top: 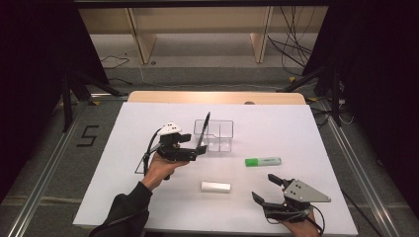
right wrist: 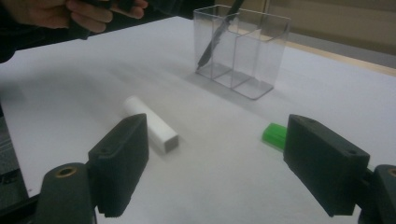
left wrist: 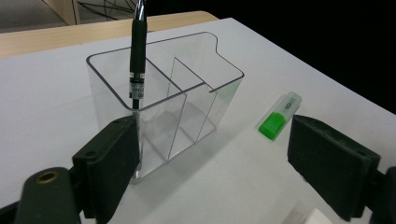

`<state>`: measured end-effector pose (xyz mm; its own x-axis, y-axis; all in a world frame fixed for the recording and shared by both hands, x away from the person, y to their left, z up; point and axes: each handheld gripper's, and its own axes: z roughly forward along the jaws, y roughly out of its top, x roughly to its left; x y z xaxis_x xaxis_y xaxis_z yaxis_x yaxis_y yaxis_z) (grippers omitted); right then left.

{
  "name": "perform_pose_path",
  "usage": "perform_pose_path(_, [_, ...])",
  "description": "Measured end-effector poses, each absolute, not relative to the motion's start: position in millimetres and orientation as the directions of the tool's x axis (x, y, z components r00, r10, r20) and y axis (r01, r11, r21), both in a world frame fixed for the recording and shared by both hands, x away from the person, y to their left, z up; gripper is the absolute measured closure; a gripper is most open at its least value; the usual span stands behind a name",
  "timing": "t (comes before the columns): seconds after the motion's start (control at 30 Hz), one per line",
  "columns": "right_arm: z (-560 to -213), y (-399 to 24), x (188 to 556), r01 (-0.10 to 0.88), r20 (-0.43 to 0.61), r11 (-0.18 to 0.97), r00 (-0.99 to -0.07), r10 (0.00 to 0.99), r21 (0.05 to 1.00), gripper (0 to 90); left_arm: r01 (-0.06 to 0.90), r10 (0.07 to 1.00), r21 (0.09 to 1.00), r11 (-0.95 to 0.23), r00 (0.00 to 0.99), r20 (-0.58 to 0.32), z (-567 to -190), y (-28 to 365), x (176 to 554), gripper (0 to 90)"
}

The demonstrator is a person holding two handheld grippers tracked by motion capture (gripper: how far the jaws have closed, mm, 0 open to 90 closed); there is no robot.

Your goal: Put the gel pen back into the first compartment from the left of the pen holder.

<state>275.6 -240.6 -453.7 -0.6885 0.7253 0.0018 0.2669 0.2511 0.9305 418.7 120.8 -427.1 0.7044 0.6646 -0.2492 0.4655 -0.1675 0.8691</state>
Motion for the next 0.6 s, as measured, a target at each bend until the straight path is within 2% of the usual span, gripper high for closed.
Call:
perform_pose_path(0.27, [-453.5, -247.5, 287.7, 0.295, 0.023, 0.223, -0.648, 0.761, 0.929, 25.3, 0.448, 0.657, 0.874, -0.187, 0.719, -0.228, -434.8, 133.4, 403.6, 16.0])
perform_pose_path(0.6, [-449.8, -247.7, 301.1, 0.295, -0.002, 0.238, -0.624, 0.781, 0.925, 29.9, 0.435, 0.648, 0.88, -0.19, 0.729, -0.22, -445.7, 149.7, 385.3, 16.0])
